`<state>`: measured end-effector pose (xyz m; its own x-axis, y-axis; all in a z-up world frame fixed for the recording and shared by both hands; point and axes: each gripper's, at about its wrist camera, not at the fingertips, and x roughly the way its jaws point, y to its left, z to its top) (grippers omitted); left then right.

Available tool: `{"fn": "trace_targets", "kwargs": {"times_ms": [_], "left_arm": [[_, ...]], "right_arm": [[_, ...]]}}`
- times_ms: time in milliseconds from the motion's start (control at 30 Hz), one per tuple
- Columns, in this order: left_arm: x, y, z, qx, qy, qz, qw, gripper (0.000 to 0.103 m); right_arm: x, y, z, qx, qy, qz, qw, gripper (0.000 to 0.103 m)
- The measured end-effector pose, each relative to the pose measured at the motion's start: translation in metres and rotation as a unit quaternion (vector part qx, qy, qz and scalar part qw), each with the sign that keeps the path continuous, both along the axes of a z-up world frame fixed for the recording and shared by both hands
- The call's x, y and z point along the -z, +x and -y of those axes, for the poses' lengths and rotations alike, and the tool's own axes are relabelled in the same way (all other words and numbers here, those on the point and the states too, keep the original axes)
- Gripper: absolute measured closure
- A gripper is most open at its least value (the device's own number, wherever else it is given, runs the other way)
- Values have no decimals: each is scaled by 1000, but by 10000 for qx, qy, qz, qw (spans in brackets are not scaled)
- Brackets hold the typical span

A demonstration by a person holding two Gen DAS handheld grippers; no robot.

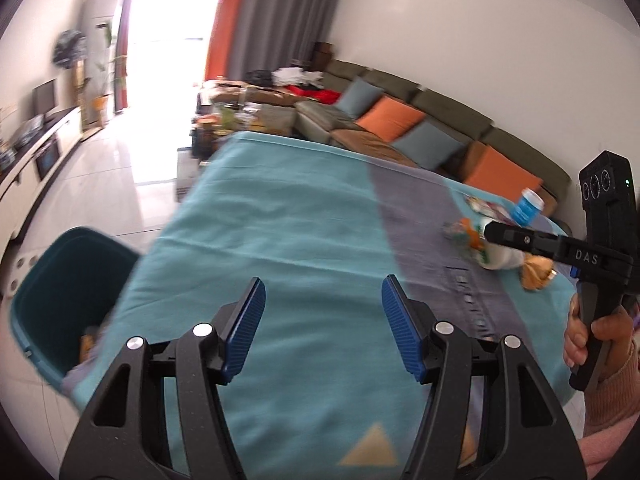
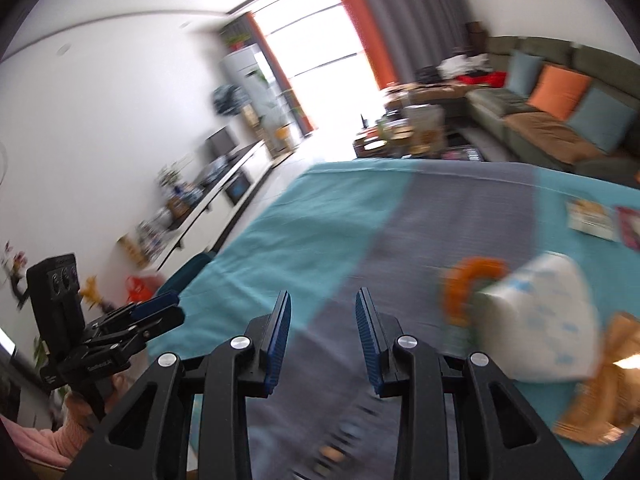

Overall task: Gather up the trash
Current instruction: 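Move both open tools back over the bed toward the paper cup, then grasp the white blue-dotted paper cup with the right gripper while the left grasps a gold wrapper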

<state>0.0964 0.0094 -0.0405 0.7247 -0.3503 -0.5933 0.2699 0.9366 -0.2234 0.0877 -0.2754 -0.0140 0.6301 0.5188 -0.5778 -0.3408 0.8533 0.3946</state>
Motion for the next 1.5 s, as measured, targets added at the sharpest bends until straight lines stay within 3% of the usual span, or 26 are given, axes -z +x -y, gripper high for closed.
{"fn": "trace_targets", "kwargs": {"times_ms": [267, 500, 700, 867, 1033, 1367, 1500], "left_arm": [[0, 7, 77, 988, 41, -53, 9951, 43], [0, 10, 152, 1840, 84, -139, 9828, 43], [3, 16, 196, 2143, 151, -206, 9764, 44], [6, 20, 210, 2174, 196, -259, 9755, 44], [10, 23, 209, 2103, 220, -328, 9768, 44], [16, 34, 184, 1824, 190, -425, 9821, 44], [20, 37, 171, 1682, 165, -500, 9843, 44]], "right_arm": [[4, -26, 91, 1347, -167, 89, 9907, 71], [22, -15, 121, 1470, 21, -85, 9891, 71], [30, -8, 128, 1195, 96, -230, 9925, 71], [42, 13, 131, 1048, 200, -515, 9930, 59], [45, 21, 131, 803, 364, -630, 9941, 58], [47, -1, 127, 94, 1136, -595, 9917, 73], [48, -5, 118, -170, 1332, -633, 9889, 73]]}}
